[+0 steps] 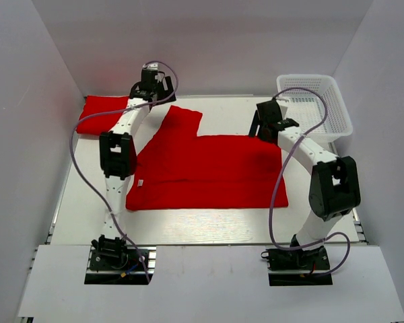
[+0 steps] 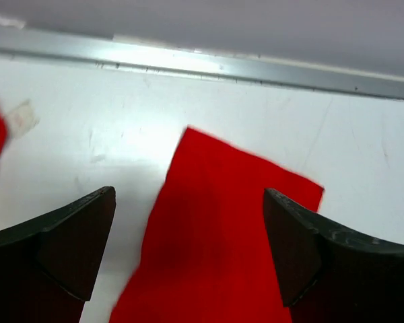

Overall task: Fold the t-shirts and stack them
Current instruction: Grap the side of the flattened tshirt furthest away from the robot with both arms

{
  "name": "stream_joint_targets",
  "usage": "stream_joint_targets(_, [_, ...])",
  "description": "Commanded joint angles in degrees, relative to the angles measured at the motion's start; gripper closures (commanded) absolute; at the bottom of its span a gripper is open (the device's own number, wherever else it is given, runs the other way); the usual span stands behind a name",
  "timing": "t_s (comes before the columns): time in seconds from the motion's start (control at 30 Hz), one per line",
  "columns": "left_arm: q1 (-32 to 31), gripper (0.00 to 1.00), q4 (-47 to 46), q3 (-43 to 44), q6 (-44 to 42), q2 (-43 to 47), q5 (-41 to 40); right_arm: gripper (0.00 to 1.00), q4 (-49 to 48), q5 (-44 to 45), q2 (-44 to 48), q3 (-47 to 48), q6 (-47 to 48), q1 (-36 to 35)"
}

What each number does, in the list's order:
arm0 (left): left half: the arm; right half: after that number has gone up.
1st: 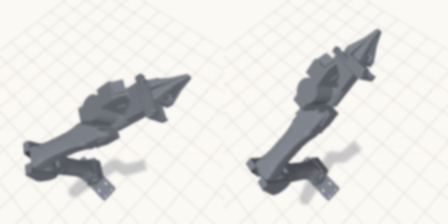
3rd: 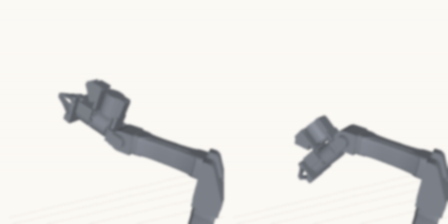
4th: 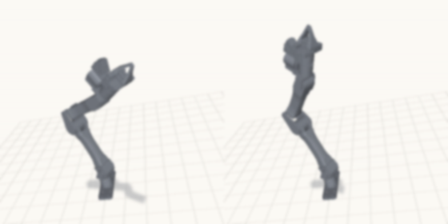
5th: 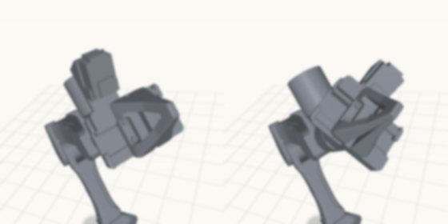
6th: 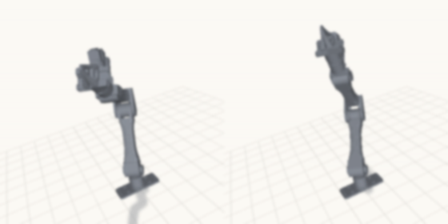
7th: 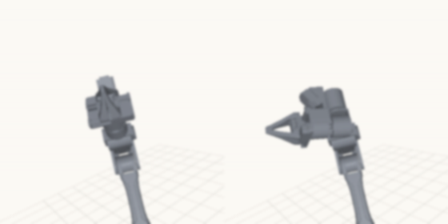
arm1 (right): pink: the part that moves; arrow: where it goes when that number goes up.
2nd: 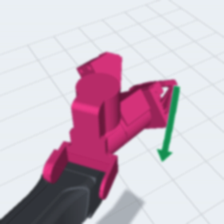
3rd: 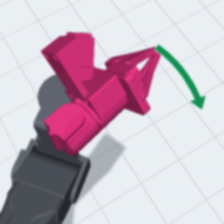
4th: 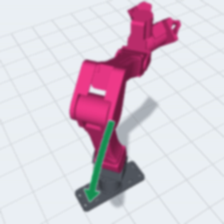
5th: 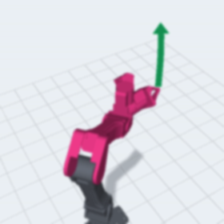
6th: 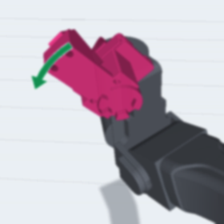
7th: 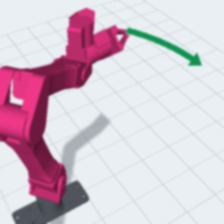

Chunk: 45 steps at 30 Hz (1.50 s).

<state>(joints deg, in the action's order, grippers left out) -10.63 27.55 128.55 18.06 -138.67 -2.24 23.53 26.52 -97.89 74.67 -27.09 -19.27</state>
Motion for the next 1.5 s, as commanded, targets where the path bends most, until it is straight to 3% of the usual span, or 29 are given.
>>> stream_joint_targets(0.0, [-0.18, 0.0, -3.1, 7.85, -4.52, -4.4, 2.49, 0.1, -2.61, 3.54, -1.95, 4.95, -0.43, -0.42])
stream_joint_targets(0.13, [-0.18, 0.0, -14.08, 7.15, -4.53, -8.36, 2.78, 0.1, -0.85, 2.48, -3.72, 5.4, -0.42, -0.33])
stream_joint_targets(0.27, [-0.18, 0.0, -17.52, 10.31, -4.53, -13.54, 1.37, 0.1, -1.47, -1.56, -3.37, 4.69, 0.81, -0.42])
stream_joint_targets(0.4, [-1.4, 0.0, -18.32, 9.0, -8.91, -14.69, -3.8, 0.1, -1.29, -3.4, -2.84, 3.81, 0.37, -0.33])
stream_joint_targets(0.57, [-2.54, 0.0, -16.92, 6.72, -13.84, -15.23, -4.35, 0.1, -2.26, -3.85, -3.45, 3.37, 0.46, -0.33])
stream_joint_targets(0.77, [-5.44, 0.06, -14.89, 5.49, -18.85, -17.33, -8.48, 0.1, -1.21, -1.83, -4.94, 4.6, -0.15, -0.33])
stream_joint_targets(1.0, [-5.45, 0.32, -13.4, 7.16, -14.12, -20.23, -6.64, 0.1, -0.24, -0.78, -7.48, 6.27, -0.59, -0.25])
stream_joint_targets(1.13, [-5.45, 0.58, -13.4, 6.62, -11.83, -20.23, -9.36, 0.1, 1.95, 1.07, -9.51, 9.6, -1.47, -0.51])
stream_joint_targets(1.2, [-5.45, 0.76, -13.92, 6.62, -11.22, -19.71, -10.67, 0.1, 2.31, 1.51, -10.83, 11.1, -1.47, -0.59])
stream_joint_targets(1.23, [-5.45, 0.97, -13.93, 6.62, -10.6, -19.71, -12.77, 0.1, 2.92, 1.43, -11.79, 12.76, -1.65, -0.25])
stream_joint_targets(1.33, [-4.75, 1.0, -13.23, 6.62, -7.88, -18.66, -15.51, 0.1, 4.5, 1.87, -15.47, 15.31, -3.49, -0.42])
stream_joint_targets(1.47, [-4.13, 1.0, -16.72, -0.04, -5.58, -13.05, -17.53, 0.1, 8.54, 5.9, -21.11, 24.19, -8.84, -0.51])
